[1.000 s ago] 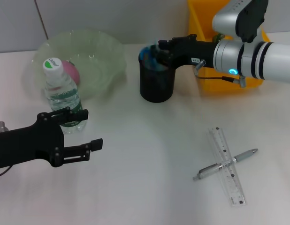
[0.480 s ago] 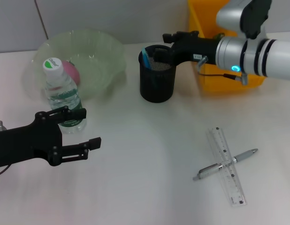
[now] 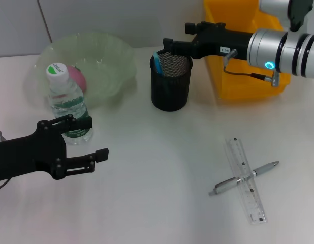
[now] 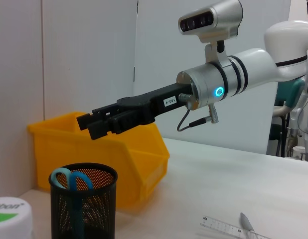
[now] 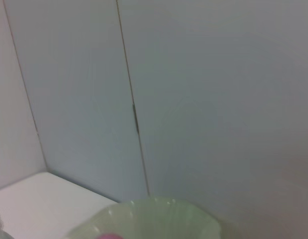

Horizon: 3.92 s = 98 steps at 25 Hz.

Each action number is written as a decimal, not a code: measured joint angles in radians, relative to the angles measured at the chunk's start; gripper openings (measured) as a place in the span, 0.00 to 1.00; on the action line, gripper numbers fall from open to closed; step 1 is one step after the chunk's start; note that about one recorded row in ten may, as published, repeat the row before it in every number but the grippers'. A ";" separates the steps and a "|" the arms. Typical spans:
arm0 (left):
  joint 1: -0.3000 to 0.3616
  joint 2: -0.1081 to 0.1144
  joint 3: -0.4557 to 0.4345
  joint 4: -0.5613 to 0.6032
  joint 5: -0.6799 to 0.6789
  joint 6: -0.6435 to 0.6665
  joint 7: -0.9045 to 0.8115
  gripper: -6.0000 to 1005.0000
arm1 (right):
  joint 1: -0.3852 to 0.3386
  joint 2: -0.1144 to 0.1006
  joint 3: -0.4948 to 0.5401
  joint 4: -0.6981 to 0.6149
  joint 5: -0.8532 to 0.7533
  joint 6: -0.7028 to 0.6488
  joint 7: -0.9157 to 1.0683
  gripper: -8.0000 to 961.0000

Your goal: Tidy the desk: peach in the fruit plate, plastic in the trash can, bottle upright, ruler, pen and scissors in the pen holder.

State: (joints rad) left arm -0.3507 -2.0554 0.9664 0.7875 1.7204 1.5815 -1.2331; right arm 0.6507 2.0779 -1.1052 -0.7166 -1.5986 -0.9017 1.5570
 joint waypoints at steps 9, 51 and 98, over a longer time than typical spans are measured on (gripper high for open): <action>0.001 -0.001 0.000 0.002 -0.002 -0.001 0.001 0.83 | -0.078 -0.002 -0.007 -0.186 -0.021 -0.177 0.105 0.86; -0.008 -0.009 -0.003 -0.001 -0.006 0.001 0.044 0.83 | 0.256 -0.001 -0.026 -0.264 -1.214 -0.775 1.399 0.85; -0.003 -0.009 -0.003 0.003 -0.022 0.009 0.038 0.83 | 0.244 0.004 -0.085 -0.110 -1.192 -0.607 1.381 0.82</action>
State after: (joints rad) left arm -0.3539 -2.0647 0.9633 0.7901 1.6984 1.5907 -1.1950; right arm 0.8944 2.0816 -1.1906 -0.8267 -2.7901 -1.5085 2.9375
